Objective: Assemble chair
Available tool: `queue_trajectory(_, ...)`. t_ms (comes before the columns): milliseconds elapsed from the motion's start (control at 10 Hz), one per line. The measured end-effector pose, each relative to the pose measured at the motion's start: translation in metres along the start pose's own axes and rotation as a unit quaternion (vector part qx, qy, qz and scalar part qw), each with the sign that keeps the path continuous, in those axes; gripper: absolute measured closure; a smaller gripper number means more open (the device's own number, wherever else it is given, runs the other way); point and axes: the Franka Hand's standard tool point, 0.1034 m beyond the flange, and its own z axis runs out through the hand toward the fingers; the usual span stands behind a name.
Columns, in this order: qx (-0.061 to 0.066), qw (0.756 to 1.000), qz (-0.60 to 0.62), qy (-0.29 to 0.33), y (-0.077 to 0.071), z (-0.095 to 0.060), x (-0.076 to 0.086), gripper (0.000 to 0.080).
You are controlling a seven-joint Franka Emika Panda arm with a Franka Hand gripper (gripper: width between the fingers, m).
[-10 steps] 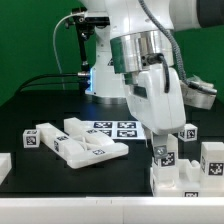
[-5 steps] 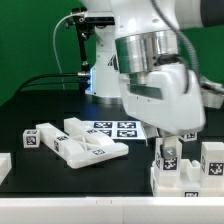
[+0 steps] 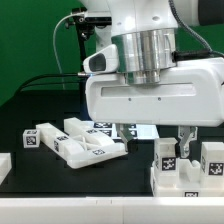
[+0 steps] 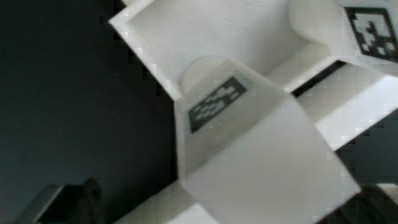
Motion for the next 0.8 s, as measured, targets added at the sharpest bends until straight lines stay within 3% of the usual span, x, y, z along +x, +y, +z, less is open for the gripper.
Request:
queue_trajectory(300, -0.010, 0.986, -0.166, 0.002, -0.0028, 0.0011, -0.0028, 0.0151)
queue_trajectory(400, -0.010, 0.990, -0.140, 0.002, -0.0023, 0.0012, -0.0025, 0.0151)
queue_trajectory(500, -0.010, 0.991, -0.135, 0.002, -0.0022, 0.0013, -0.0025, 0.0243)
queue_trajectory(600, -0.010, 0.991, -0.135, 0.002, -0.0020, 0.0013, -0.0024, 0.0396)
queue_trajectory(700, -0.009, 0.992, -0.126, 0.002, -0.0020, 0.0014, -0.0024, 0.0396)
queue_trajectory(800, -0.009, 0.996, -0.084, 0.002, -0.0019, 0.0015, -0.0025, 0.0515)
